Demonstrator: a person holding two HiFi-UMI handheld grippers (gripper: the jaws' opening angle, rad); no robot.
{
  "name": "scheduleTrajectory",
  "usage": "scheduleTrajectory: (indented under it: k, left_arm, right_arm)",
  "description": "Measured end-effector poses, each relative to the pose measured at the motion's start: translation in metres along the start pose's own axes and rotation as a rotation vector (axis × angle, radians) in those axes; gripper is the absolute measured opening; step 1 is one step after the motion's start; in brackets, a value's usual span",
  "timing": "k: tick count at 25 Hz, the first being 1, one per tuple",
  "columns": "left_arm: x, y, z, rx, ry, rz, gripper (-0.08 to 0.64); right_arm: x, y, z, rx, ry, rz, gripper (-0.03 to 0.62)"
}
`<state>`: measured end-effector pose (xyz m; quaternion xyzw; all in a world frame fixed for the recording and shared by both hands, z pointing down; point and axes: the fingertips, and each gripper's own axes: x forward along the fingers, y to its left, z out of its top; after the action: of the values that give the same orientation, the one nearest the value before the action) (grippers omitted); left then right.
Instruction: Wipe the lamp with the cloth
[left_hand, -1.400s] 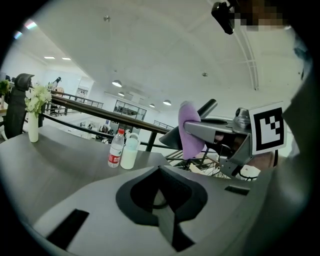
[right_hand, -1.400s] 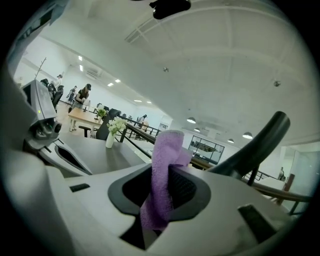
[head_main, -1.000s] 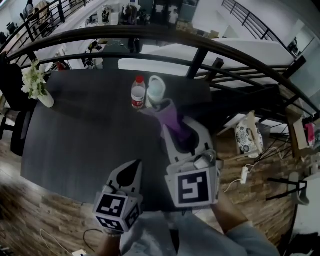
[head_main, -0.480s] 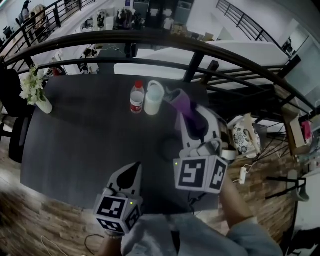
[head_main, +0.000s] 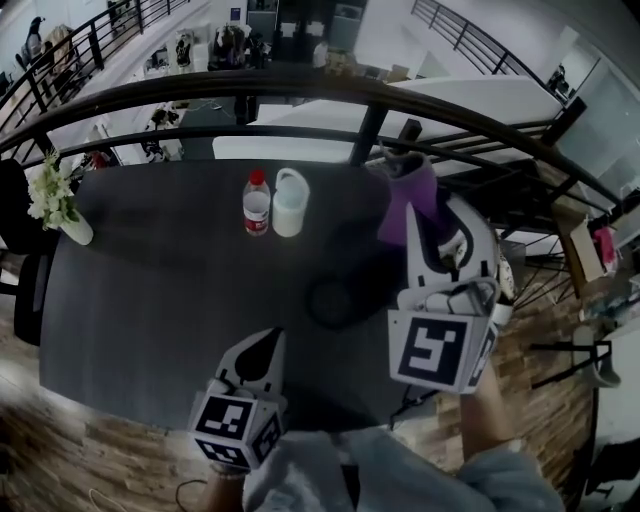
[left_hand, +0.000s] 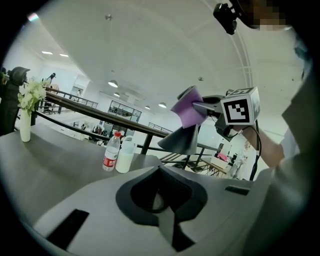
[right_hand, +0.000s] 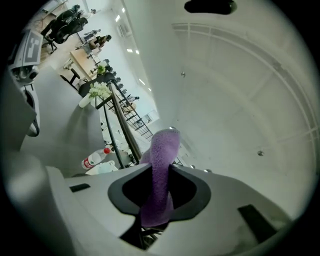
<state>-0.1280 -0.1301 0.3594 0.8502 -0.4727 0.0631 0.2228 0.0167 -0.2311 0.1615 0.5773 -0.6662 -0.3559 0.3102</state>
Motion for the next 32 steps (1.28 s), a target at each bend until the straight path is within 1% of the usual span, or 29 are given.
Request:
scheduleTrajectory:
  k: [6, 10, 13, 17, 19, 22, 26, 32]
  left_arm:
    - [0.006, -0.01, 0.001, 0.004, 0.008, -0.018, 0.005]
    - [0.013, -0.018, 0.002, 0.016, 0.013, -0.035, 0.005]
    - [0.017, -0.024, 0.001, 0.027, 0.017, -0.048, 0.005]
    - [0.02, -0.03, 0.004, 0.031, 0.021, -0.058, 0.005]
    - [0.021, -0.032, 0.005, 0.035, 0.021, -0.059, 0.005]
    - [0.023, -0.033, 0.003, 0.037, 0.025, -0.059, 0.005]
    - [0.022, -0.033, 0.001, 0.029, 0.032, -0.051, 0.005]
    - [0.021, -0.033, 0.001, 0.025, 0.033, -0.028, 0.005]
  right_arm:
    - [-0.017, -0.045, -0.005, 0.042, -0.013, -0.101, 0.089]
    - [-0.03, -0.073, -0.023, 0.153, 0.019, -0.163, 0.089]
    - [-0.041, -0.095, -0.037, 0.191, 0.042, -0.21, 0.089]
    - [-0.049, -0.109, -0.047, 0.22, 0.044, -0.232, 0.089]
    - [-0.05, -0.107, -0.047, 0.236, 0.032, -0.221, 0.089]
    - [-0.046, -0.091, -0.045, 0.245, 0.014, -0.174, 0.089]
    - [-0.04, -0.059, -0.043, 0.261, -0.005, -0.084, 0.089]
    - [-0.033, -0.01, -0.046, 0.32, -0.028, 0.064, 0.089]
